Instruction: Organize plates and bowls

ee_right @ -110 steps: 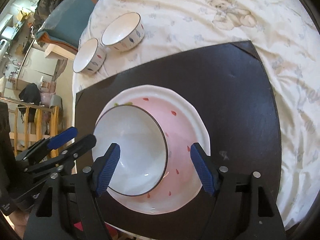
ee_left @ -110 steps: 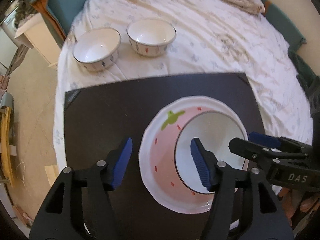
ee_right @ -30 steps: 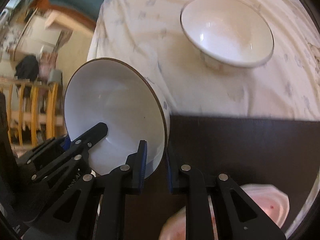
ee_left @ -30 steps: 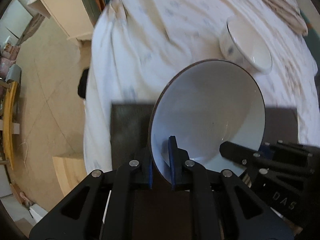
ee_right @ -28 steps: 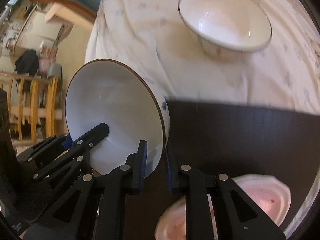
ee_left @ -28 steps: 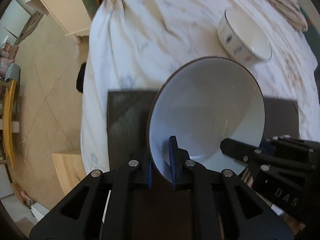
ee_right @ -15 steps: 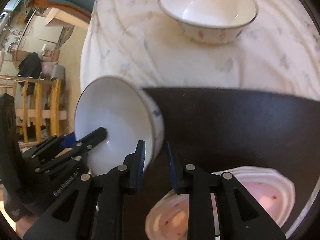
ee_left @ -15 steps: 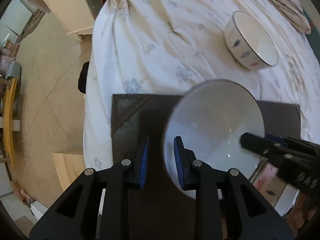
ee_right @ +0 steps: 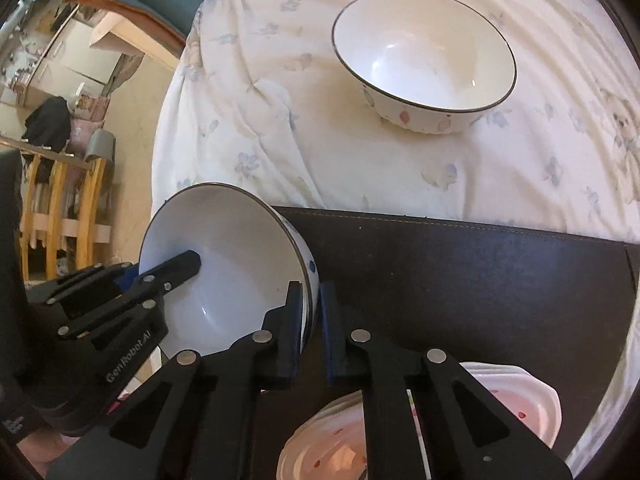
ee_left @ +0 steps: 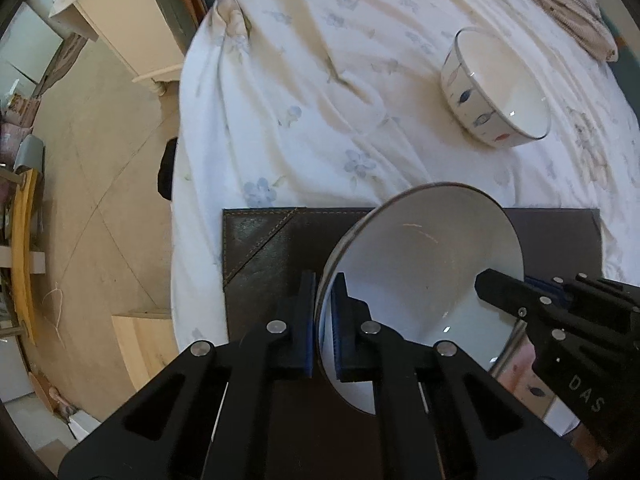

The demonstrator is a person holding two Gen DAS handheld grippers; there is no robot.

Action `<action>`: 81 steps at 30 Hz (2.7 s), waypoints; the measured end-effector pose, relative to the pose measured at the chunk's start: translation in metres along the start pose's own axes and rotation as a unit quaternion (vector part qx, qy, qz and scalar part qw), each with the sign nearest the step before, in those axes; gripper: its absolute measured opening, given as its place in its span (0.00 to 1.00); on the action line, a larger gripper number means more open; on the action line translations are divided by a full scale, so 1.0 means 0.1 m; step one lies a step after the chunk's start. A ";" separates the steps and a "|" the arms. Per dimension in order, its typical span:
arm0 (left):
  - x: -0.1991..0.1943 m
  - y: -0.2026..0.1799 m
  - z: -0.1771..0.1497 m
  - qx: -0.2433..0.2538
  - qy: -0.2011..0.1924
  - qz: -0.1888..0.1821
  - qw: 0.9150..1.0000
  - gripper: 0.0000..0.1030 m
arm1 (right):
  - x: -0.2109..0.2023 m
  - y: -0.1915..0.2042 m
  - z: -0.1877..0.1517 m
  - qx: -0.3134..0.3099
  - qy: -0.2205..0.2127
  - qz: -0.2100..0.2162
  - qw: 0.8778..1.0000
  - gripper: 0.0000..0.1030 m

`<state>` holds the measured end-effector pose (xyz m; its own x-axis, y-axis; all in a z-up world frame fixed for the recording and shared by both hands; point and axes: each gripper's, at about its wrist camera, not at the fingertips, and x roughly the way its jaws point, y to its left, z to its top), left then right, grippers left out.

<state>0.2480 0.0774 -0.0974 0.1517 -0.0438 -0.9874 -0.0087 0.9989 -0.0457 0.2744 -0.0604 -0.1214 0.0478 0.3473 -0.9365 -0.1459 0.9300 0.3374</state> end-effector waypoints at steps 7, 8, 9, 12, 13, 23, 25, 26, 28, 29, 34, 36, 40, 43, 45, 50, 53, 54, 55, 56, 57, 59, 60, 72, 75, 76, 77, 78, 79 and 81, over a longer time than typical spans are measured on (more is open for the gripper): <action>-0.38 -0.17 -0.17 0.006 -0.031 -0.015 0.999 0.04 | -0.37 -0.05 -0.14 -0.006 -0.032 0.012 0.999 0.08; -0.45 -0.18 -0.21 0.002 -0.035 -0.021 0.999 0.04 | -0.46 -0.06 -0.18 -0.007 -0.037 0.013 0.999 0.08; -0.51 -0.20 -0.25 -0.002 -0.040 -0.027 0.999 0.04 | -0.53 -0.07 -0.21 -0.010 -0.040 0.013 0.999 0.08; -0.66 -0.31 -0.34 0.006 -0.049 -0.042 0.998 0.05 | -0.73 -0.09 -0.34 -0.019 -0.049 0.018 0.998 0.08; -0.71 -0.39 -0.39 0.014 -0.053 -0.045 0.997 0.05 | -0.78 -0.12 -0.36 -0.021 -0.052 0.018 0.998 0.08; -0.96 -0.99 -0.82 0.053 -0.057 -0.100 0.992 0.07 | -1.29 -0.57 -1.00 -0.011 -0.076 0.039 0.996 0.08; -1.01 -1.15 -0.89 0.073 -0.070 -0.099 0.990 0.07 | -1.38 -0.75 -1.16 0.011 -0.083 0.051 0.995 0.09; -1.03 -1.22 -0.91 0.084 -0.078 -0.098 0.989 0.07 | -1.41 -0.80 -1.21 0.017 -0.086 0.053 0.995 0.09; -1.06 -1.30 -0.95 0.096 -0.090 -0.102 0.986 0.07 | -1.50 -0.92 -1.33 0.028 -0.098 0.055 0.993 0.09; -1.06 -1.32 -0.96 0.096 -0.093 -0.105 0.985 0.07 | -1.53 -0.97 -1.37 0.033 -0.102 0.057 0.993 0.09; -0.91 -1.35 -0.95 0.088 -0.076 -0.116 0.986 0.07 | -1.56 -1.10 -1.50 0.049 -0.114 0.064 0.990 0.09; -0.85 -1.37 -0.96 0.089 -0.068 -0.112 0.987 0.07 | -1.52 -1.10 -1.53 0.041 -0.108 0.058 0.992 0.09; -0.80 -1.42 -1.00 0.096 -0.062 -0.099 0.989 0.07 | -1.43 -1.10 -1.58 0.036 -0.091 0.057 0.994 0.10; -0.72 -1.47 -0.99 0.101 -0.060 -0.090 0.989 0.07 | -1.36 -1.10 -1.59 0.033 -0.085 0.048 0.995 0.10; -0.67 -1.51 -0.98 0.103 -0.055 -0.084 0.990 0.07 | -1.30 -1.14 -1.58 0.044 -0.074 0.047 0.995 0.10; -0.61 -1.56 -0.97 0.112 -0.052 -0.073 0.990 0.07 | -1.22 -1.19 -1.56 0.056 -0.063 0.034 0.996 0.10; -0.57 -1.57 -0.97 0.112 -0.045 -0.071 0.990 0.07 | -1.19 -1.24 -1.55 0.068 -0.056 0.038 0.995 0.10; -0.56 -1.56 -0.97 0.109 -0.040 -0.069 0.991 0.07 | -1.18 -1.25 -1.55 0.073 -0.054 0.039 0.995 0.10; -0.55 -1.55 -0.97 0.106 -0.036 -0.070 0.991 0.07 | -1.16 -1.26 -1.54 0.077 -0.051 0.039 0.995 0.10; -0.54 -1.55 -0.97 0.103 -0.037 -0.072 0.991 0.07 | -1.15 -1.27 -1.53 0.080 -0.048 0.039 0.995 0.11; -0.54 -1.55 -0.97 0.103 -0.037 -0.072 0.991 0.07 | -1.12 -1.28 -1.53 0.085 -0.043 0.037 0.995 0.12; -0.54 -1.55 -0.97 0.107 -0.039 -0.070 0.991 0.07 | -1.11 -1.29 -1.52 0.090 -0.042 0.039 0.994 0.12; -0.54 -1.55 -0.97 0.106 -0.040 -0.070 0.991 0.07 | -1.11 -1.29 -1.51 0.088 -0.044 0.039 0.994 0.12; -0.69 -1.41 -0.94 0.073 -0.054 -0.110 0.990 0.10 | -1.24 -1.33 -1.48 0.085 -0.071 0.058 0.992 0.13; -0.74 -1.37 -0.91 0.066 -0.061 -0.123 0.988 0.10 | -1.34 -1.36 -1.48 0.085 -0.093 0.070 0.990 0.13; -0.75 -1.36 -0.90 0.065 -0.063 -0.126 0.988 0.08 | -1.36 -1.36 -1.47 0.084 -0.098 0.070 0.989 0.13; -0.75 -1.36 -0.89 0.067 -0.063 -0.126 0.988 0.08 | -1.36 -1.36 -1.46 0.083 -0.100 0.070 0.989 0.13; -0.74 -1.36 -0.88 0.069 -0.064 -0.124 0.988 0.08 | -1.36 -1.36 -1.46 0.084 -0.103 0.070 0.989 0.13; -0.73 -1.37 -0.87 0.068 -0.062 -0.125 0.988 0.08 | -1.35 -1.36 -1.44 0.085 -0.104 0.071 0.988 0.13; -0.72 -1.37 -0.84 0.063 -0.060 -0.130 0.988 0.08 | -1.35 -1.33 -1.40 0.080 -0.107 0.073 0.988 0.13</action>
<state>0.1553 -0.0576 -0.0332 0.2495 -0.3043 -0.9193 0.1674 0.9486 -0.2685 0.1490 -0.2481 -0.0532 0.2487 0.4813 -0.8405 -0.0087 0.8689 0.4950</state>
